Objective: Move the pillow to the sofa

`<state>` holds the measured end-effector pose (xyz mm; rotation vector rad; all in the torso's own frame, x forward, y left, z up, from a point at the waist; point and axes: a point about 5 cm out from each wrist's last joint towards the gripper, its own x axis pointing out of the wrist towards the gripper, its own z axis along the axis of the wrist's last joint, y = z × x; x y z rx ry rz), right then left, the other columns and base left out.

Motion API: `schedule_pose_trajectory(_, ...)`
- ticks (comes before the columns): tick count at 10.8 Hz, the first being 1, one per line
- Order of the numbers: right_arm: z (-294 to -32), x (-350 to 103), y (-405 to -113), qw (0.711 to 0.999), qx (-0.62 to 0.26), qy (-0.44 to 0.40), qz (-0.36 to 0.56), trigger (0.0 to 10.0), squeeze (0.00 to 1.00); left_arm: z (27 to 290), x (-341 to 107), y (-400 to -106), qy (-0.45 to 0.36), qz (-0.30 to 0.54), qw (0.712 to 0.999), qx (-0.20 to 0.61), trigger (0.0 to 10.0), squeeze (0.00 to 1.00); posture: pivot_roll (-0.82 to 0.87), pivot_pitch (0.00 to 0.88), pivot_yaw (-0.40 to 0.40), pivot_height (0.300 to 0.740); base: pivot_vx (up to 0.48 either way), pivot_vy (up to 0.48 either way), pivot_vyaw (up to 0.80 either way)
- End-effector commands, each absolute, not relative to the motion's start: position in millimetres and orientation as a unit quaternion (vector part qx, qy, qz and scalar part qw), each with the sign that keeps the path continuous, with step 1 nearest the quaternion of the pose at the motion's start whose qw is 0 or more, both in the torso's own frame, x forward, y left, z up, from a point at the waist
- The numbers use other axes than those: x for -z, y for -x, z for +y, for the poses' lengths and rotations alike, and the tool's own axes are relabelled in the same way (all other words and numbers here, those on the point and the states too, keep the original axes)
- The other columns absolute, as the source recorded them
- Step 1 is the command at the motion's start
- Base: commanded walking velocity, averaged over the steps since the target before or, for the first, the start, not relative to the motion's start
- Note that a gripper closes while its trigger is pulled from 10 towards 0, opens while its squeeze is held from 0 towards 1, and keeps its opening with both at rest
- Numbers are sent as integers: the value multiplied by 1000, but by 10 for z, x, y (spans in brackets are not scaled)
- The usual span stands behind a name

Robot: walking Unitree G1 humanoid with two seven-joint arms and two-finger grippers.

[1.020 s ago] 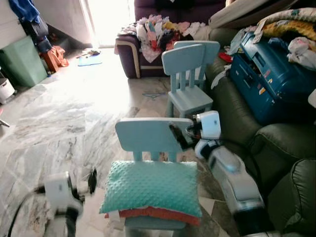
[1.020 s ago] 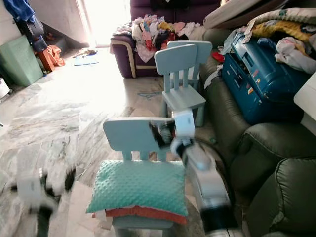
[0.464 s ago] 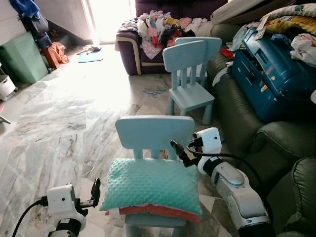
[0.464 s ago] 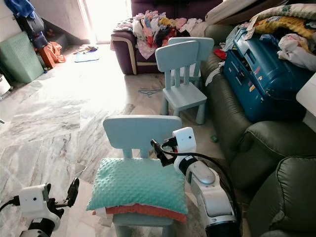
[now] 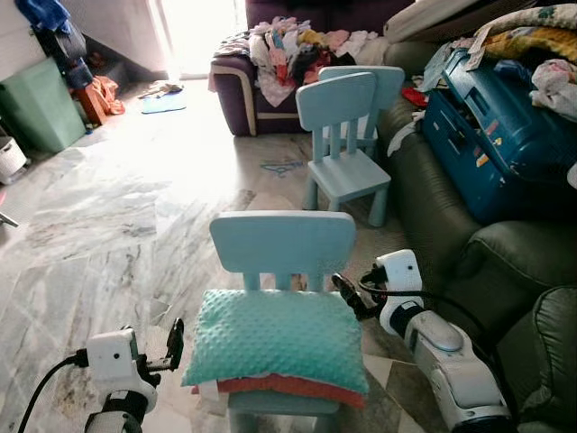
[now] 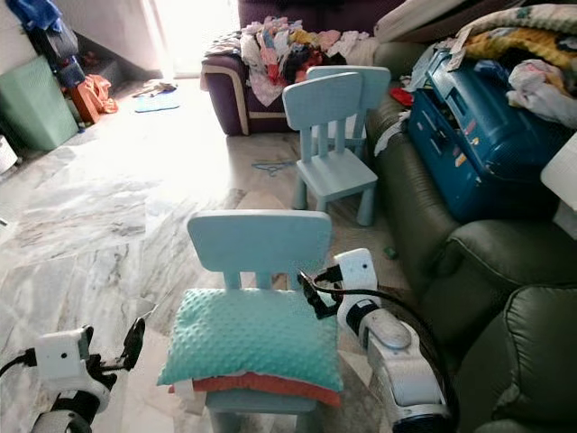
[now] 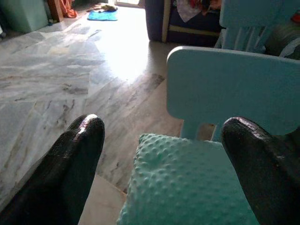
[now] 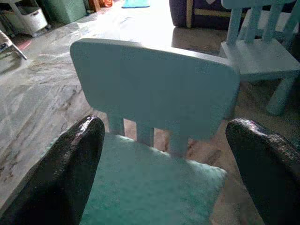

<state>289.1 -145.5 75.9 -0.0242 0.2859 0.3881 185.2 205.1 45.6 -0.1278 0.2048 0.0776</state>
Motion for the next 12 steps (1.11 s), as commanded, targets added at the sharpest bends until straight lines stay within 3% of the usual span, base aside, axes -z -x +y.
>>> schedule_pose_trajectory(1, -1417, -778, -2913, 971, -193, 12, 139, 10000, 0, 2071, -439, -1863, 55, 108, 992, -34, 10000, 0, -151, 20, 52, 740, 0, 0, 0)
schedule_pose_trajectory(12, -1352, -799, -2936, 972, -196, 3, 127, 10000, 0, 2048, -454, -2037, 54, 100, 993, -14, 10000, 0, -158, 20, 54, 740, 0, 0, 0)
